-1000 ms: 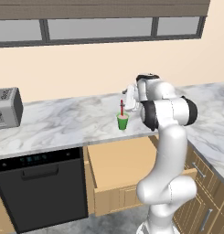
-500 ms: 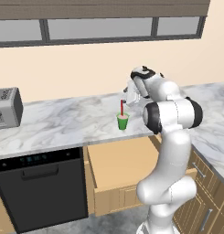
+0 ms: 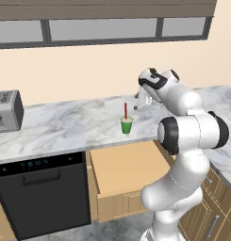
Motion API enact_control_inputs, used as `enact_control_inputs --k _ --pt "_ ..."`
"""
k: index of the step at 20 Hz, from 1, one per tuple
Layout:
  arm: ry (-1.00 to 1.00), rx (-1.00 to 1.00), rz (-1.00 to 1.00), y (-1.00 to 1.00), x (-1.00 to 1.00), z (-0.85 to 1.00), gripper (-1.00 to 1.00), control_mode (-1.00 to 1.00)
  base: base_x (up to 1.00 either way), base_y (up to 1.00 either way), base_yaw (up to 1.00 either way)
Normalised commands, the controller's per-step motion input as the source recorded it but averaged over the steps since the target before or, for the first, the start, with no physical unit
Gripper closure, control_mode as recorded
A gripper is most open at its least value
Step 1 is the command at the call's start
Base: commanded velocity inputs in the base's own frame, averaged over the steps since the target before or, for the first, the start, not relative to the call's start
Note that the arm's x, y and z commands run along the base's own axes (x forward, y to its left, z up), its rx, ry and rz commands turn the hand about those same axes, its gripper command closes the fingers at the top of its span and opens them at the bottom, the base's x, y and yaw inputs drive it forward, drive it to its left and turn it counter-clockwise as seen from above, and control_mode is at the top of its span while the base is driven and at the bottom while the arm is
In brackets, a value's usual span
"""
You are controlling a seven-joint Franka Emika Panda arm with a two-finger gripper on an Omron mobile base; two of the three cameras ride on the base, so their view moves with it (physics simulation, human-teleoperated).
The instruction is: Pick up the straw from the right drawer and put it inside the smoothie cup.
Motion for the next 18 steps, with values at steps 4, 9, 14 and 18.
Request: enact_control_inputs --k 4,9,14,18 --pt "0.00 -0.09 -0.16 0.00 -1.00 0.00 -1.00 -1.00 0.00 0.00 0.00" --pt "0.00 -0.07 -0.23 0.00 -0.88 0.00 -1.00 -1.00 0.00 0.00 0.00" --pt "0.00 -0.05 -0.23 0.00 -0.62 0.00 -1.00 -1.00 0.00 0.00 0.00" --pt "-0.06 -0.04 -0.21 0.00 -0.48 0.08 -1.00 -1.00 0.00 0.00 0.00"
